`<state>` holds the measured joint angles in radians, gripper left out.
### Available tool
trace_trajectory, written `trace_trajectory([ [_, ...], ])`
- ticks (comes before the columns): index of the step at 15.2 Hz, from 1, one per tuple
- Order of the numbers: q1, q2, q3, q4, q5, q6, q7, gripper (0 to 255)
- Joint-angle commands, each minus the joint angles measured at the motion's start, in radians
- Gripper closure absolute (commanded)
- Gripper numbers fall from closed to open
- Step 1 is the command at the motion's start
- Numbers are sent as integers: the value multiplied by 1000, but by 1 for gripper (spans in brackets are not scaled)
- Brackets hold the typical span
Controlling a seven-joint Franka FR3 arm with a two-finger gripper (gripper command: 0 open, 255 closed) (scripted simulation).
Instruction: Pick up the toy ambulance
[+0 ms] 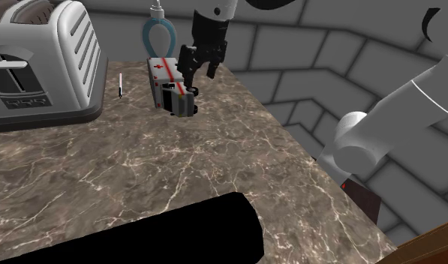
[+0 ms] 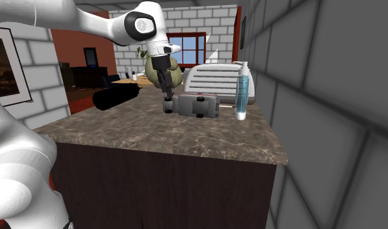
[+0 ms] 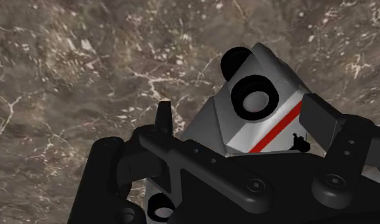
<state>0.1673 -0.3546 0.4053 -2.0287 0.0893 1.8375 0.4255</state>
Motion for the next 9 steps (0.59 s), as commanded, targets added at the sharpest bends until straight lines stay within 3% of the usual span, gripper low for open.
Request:
trace_trajectory([
  [1, 9, 58, 42, 56, -20, 6, 34, 0],
  [9, 16, 71, 59, -27, -24, 103, 46, 0],
])
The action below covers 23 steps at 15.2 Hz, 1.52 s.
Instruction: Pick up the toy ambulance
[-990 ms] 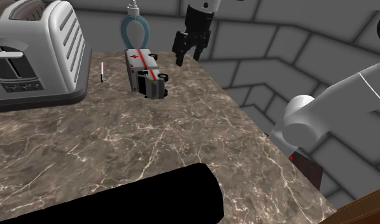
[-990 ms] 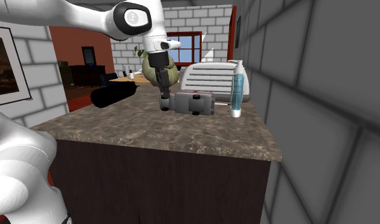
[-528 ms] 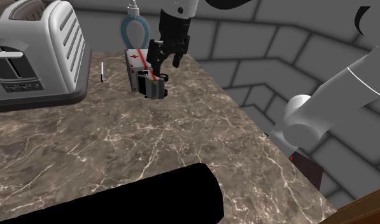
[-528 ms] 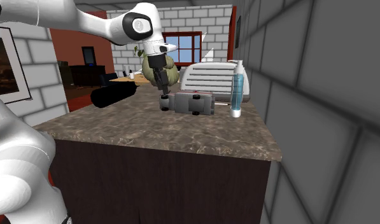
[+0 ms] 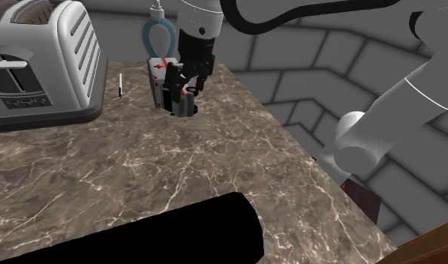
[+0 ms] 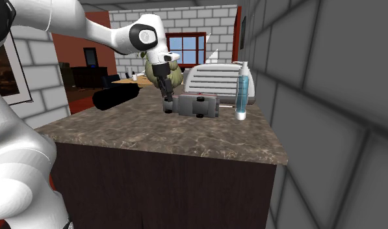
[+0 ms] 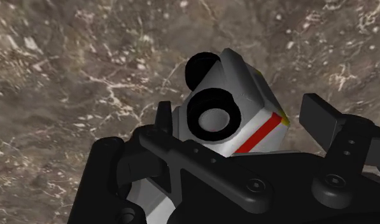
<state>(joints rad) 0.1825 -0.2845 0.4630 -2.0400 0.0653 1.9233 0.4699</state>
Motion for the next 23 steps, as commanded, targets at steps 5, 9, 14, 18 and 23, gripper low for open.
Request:
trace_trajectory([
  [5, 2, -3, 1, -27, 2, 24, 1, 255],
  [9, 1, -2, 2, -25, 1, 24, 1, 255],
  [14, 0, 0, 0, 3, 0, -2, 1, 255],
  [18, -2, 2, -3, 58, -2, -56, -1, 255],
  [23, -5, 10, -6, 132, -7, -123, -1, 255],
])
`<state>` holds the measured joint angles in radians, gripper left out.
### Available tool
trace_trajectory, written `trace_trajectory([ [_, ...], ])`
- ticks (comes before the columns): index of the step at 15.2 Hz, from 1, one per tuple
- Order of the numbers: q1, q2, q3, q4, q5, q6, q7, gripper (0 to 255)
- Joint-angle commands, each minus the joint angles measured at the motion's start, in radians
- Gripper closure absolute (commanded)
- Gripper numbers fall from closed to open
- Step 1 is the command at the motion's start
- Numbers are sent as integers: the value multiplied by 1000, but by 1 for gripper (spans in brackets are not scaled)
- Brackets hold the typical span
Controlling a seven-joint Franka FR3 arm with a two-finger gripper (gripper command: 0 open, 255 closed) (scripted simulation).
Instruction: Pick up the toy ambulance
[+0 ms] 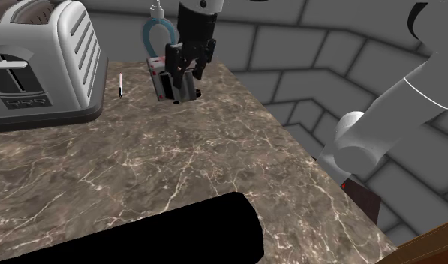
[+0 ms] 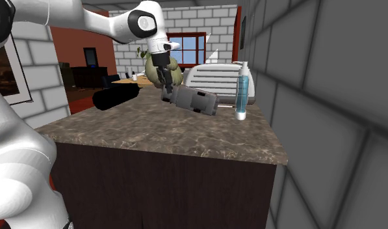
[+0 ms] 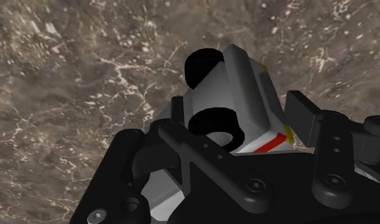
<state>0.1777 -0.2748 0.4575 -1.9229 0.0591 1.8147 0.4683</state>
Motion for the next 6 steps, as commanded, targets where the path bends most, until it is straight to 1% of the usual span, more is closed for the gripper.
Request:
trace_trajectory([
  [1, -1, 2, 0, 31, -2, -28, 1, 255],
  [4, -3, 11, -1, 79, -6, -68, 2, 255],
  [6, -3, 11, -1, 82, -6, -70, 2, 255],
])
